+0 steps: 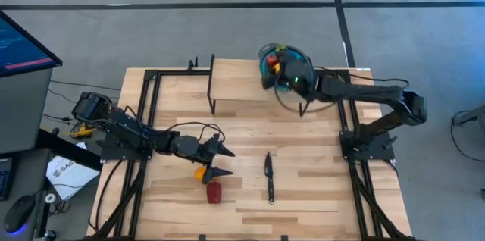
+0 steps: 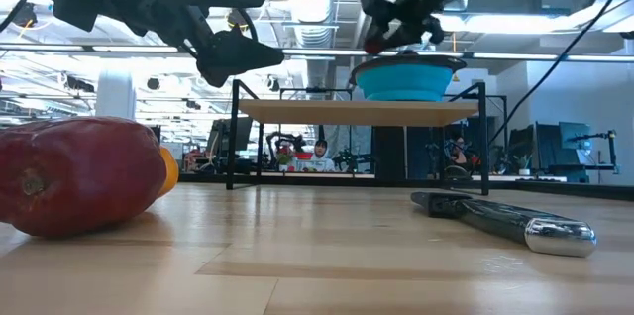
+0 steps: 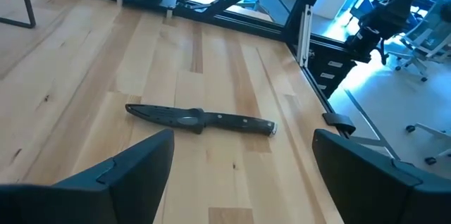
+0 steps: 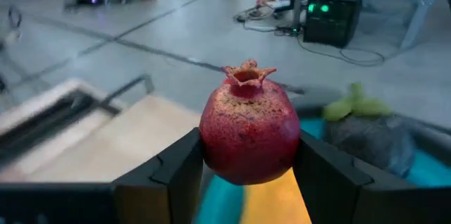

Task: Pick & Place Fruit
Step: Put the red pomegranate into the blue strainer bowl on the shelf

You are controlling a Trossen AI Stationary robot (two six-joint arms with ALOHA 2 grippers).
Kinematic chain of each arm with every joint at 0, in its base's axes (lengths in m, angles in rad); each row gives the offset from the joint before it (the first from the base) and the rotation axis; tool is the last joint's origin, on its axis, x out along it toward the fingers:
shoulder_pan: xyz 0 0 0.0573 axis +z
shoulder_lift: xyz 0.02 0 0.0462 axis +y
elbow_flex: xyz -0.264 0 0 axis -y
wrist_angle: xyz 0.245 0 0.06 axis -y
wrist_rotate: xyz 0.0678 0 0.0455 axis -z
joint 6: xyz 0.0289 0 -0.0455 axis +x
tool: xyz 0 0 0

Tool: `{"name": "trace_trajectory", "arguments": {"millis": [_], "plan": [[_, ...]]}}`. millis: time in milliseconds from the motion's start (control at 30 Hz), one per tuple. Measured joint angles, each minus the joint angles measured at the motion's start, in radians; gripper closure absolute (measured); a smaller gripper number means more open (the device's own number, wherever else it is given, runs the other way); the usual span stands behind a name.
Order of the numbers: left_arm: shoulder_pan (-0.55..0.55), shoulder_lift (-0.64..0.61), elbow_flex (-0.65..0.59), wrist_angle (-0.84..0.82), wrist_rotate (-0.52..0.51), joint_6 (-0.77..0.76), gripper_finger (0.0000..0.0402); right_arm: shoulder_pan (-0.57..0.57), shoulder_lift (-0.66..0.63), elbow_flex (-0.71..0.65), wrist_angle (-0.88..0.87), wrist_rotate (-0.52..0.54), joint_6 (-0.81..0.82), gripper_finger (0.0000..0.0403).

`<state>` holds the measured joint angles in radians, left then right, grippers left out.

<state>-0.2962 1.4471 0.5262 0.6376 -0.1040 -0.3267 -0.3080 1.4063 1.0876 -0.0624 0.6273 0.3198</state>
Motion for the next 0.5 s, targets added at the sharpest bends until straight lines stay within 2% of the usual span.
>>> {"name": "trace_trajectory", "arguments": {"millis": [133,267,500], "plan": [[0.0,0.0,0.0,0.009,0.0,0.0,0.0071,-0.102,0.027,-0.005,-0.004,-0.09,0.039,0.0208],[0.0,0.0,0.0,0.018,0.0,0.0,0.0071,-0.155,0.057,-0.001,0.042,-0.159,0.046,0.0203],[-0.004,0.0,0.0,0.021,0.0,0.0,0.0071,-0.172,0.07,-0.001,0.06,-0.156,0.046,0.0178]]}}
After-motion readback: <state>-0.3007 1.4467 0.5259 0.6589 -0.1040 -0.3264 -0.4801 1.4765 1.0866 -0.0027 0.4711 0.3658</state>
